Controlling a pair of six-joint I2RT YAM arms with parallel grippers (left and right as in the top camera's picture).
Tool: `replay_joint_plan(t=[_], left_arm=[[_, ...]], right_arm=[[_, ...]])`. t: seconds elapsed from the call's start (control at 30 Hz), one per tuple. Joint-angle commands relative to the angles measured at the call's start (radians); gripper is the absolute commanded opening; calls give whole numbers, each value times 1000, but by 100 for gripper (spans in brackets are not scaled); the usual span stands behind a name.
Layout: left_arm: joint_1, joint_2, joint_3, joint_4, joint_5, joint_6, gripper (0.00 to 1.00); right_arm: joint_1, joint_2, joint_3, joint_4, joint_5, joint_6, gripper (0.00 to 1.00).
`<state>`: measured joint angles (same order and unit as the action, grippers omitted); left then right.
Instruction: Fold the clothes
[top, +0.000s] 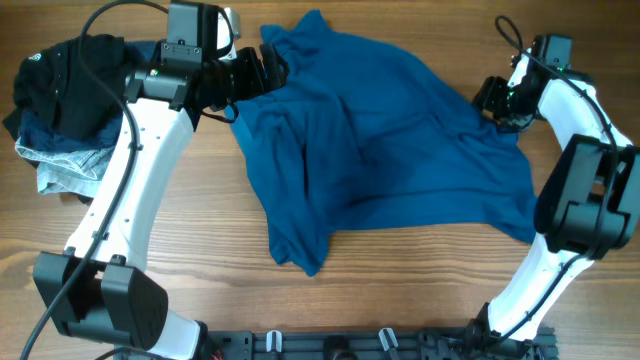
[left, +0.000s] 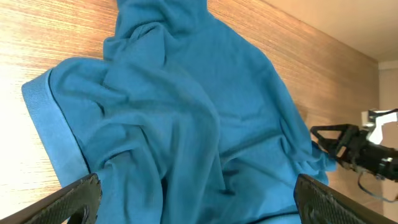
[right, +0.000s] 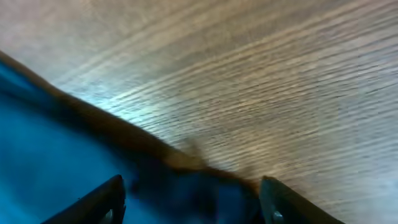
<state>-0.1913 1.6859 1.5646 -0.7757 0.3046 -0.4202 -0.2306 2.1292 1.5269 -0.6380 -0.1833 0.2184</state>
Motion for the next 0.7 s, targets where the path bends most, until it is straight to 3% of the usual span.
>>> replay_joint_plan(t=[0.0, 0.17, 0.23, 0.27, 0.3, 0.5, 0.67], left_arm=[[-3, 3, 12, -4, -10, 24, 98], [-3, 3, 12, -4, -10, 24, 99], [-3, 3, 12, -4, -10, 24, 99], [-3, 3, 12, -4, -10, 24, 99], [-3, 3, 12, -4, -10, 24, 99], [-3, 3, 12, -4, -10, 24, 99], [-3, 3, 12, -4, -10, 24, 99]], right_arm=[[-1, 52, 3, 23, -24, -13, 70], [27, 97, 3, 27, -47, -36, 63], [45, 111, 3, 23, -46, -35, 54], [58, 115, 3, 33, -46, -34, 23], [62, 115, 3, 46, -44, -31, 6], [51, 111, 64, 144, -43, 2, 4], [46, 105, 243, 64, -42, -41, 4]])
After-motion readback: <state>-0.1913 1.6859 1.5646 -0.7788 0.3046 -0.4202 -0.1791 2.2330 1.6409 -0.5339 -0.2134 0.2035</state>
